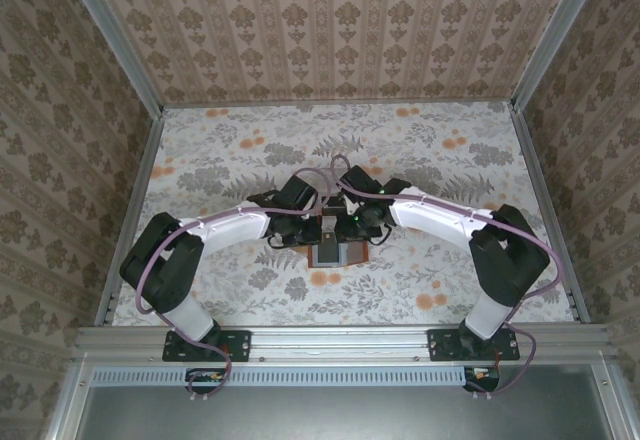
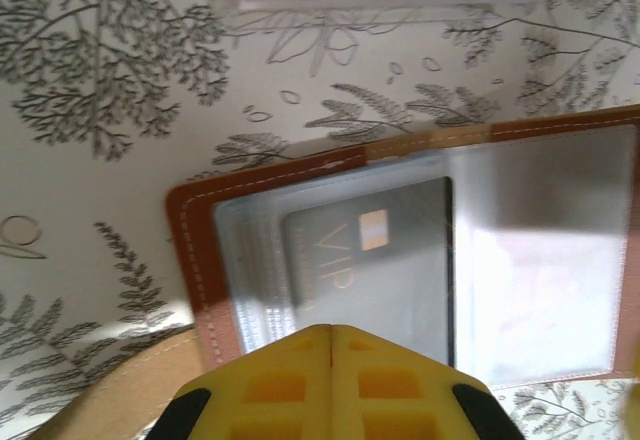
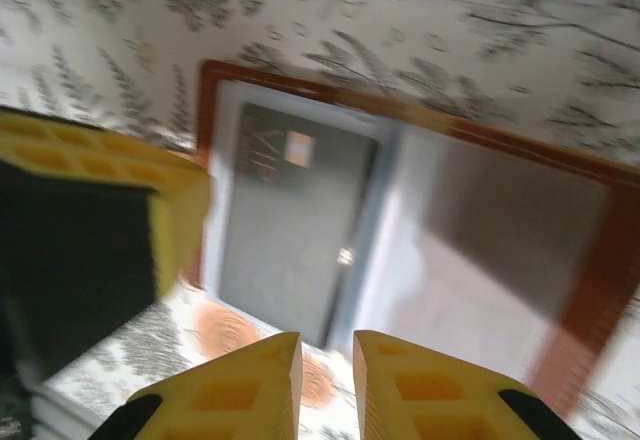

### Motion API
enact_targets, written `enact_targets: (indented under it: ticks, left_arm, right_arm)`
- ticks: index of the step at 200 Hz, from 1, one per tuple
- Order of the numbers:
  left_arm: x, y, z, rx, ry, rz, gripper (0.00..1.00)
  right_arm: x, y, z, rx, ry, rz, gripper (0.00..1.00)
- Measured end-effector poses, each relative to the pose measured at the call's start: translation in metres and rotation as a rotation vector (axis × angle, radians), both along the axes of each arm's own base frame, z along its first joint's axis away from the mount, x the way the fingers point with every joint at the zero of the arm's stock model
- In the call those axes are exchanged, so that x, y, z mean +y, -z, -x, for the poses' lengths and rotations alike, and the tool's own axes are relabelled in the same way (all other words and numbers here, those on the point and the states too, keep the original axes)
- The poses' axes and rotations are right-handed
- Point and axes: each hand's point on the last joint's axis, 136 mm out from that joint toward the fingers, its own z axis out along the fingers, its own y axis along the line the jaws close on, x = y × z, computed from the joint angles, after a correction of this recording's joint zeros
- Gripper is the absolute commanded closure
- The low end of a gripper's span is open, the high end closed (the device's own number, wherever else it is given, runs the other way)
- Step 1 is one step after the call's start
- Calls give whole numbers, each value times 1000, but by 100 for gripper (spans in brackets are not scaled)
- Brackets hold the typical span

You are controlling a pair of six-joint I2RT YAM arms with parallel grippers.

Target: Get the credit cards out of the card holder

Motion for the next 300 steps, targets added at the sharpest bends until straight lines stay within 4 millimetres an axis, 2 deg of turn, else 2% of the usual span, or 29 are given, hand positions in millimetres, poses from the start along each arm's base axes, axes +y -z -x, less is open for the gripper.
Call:
enact_targets:
  ticks: [25, 45, 94, 139, 196, 300]
  left_arm:
    - [-4, -1, -2, -1, 6, 15, 99]
    - [-4, 5, -1, 13, 6, 6, 99]
    - [-2, 20, 2, 45, 7, -22, 100]
    - [-3, 20, 2, 44, 7, -21, 100]
    - [-2, 20, 1, 44, 7, -22, 99]
    - [2, 20, 2, 42, 0, -40, 99]
  right_arm:
    - [14, 12, -7, 49, 16, -83, 76]
    - [18, 20, -10, 78, 24, -114, 74]
    - [16, 33, -10, 114, 47, -135, 71]
    - [15, 43, -9, 133, 50, -137, 71]
    - [15, 44, -9, 132, 51, -137, 70]
    - [-2, 44, -9, 99, 62, -51, 69]
